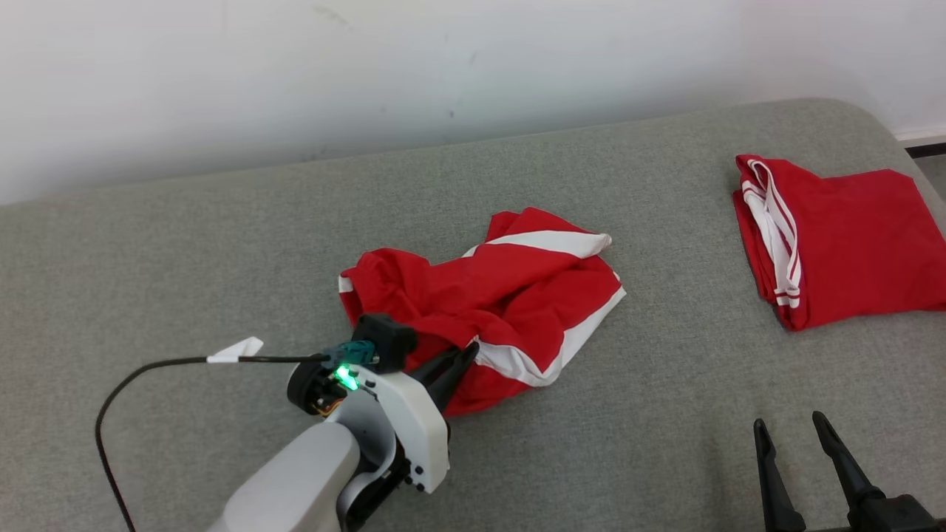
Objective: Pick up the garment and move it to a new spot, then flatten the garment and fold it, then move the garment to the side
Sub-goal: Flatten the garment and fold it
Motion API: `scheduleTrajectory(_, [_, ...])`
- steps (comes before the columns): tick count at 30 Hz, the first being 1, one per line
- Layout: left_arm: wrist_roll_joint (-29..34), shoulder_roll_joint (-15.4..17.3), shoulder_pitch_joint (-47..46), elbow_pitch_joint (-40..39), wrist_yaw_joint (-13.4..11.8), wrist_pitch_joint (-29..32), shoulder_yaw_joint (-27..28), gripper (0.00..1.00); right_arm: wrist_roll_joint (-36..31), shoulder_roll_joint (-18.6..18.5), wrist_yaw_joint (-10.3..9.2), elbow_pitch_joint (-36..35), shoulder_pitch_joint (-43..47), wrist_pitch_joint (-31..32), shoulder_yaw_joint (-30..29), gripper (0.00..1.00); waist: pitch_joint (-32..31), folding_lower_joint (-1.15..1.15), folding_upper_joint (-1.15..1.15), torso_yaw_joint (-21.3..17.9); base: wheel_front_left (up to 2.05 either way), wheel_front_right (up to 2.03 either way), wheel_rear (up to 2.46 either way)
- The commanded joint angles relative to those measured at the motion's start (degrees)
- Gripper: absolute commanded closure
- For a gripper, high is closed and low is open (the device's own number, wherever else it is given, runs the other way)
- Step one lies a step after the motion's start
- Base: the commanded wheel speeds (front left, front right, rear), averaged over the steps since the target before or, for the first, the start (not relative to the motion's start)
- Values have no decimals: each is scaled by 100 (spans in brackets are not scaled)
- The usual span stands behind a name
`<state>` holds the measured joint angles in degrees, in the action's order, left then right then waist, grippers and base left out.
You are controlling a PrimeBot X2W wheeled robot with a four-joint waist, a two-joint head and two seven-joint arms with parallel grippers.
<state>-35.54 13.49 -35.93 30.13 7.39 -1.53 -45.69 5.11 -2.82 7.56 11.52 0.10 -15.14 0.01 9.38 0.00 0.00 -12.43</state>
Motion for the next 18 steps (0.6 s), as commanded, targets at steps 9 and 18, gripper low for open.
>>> scheduleTrajectory(9, [-395, 198, 445, -604, -15, 102, -22, 100, 18, -13, -15, 12, 200, 6, -149, 0, -213, 0, 0, 323, 0, 0, 0])
scheduleTrajectory(18, [-821, 1167, 1862, -2176, -284, 1139, -334, 100, -52, -14, -15, -8, 326, 6, -218, 0, -330, 0, 0, 760, 0, 0, 0])
